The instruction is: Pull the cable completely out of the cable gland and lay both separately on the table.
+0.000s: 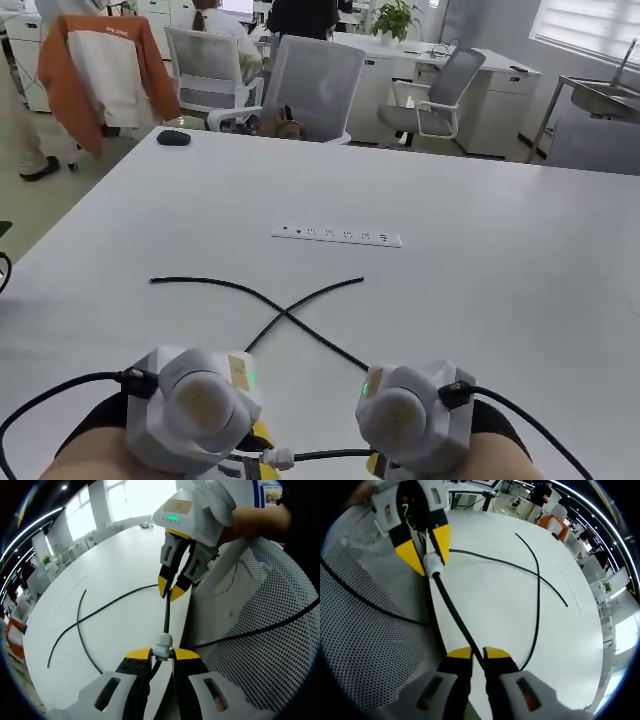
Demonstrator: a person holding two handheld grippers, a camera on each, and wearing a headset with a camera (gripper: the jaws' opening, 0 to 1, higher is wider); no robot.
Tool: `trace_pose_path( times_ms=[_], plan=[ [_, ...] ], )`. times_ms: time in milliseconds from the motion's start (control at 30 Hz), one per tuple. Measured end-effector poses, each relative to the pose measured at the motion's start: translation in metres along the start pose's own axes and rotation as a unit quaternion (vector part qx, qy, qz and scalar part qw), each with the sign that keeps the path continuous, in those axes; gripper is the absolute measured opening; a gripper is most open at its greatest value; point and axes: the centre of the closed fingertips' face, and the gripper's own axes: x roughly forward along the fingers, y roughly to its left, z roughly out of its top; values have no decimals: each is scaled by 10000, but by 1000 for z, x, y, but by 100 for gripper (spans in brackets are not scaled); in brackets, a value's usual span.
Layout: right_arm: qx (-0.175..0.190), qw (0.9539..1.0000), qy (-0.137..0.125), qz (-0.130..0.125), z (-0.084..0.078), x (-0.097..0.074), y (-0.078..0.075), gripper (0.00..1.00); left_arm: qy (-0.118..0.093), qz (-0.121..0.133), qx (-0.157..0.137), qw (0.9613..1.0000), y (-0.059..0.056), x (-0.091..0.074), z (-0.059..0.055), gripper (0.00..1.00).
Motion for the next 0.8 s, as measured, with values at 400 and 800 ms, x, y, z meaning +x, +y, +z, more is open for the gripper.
trace_pose_path(
  times_ms=[400,800],
  plan=[
    [-195,9836,-1518,955,65,-16,43,18,38,-94,171,9998,-7,3,2,17],
    [-700,9801,-1581,978,72,-17,52,4,33,-195,298,9994,-11,4,3,17]
  ],
)
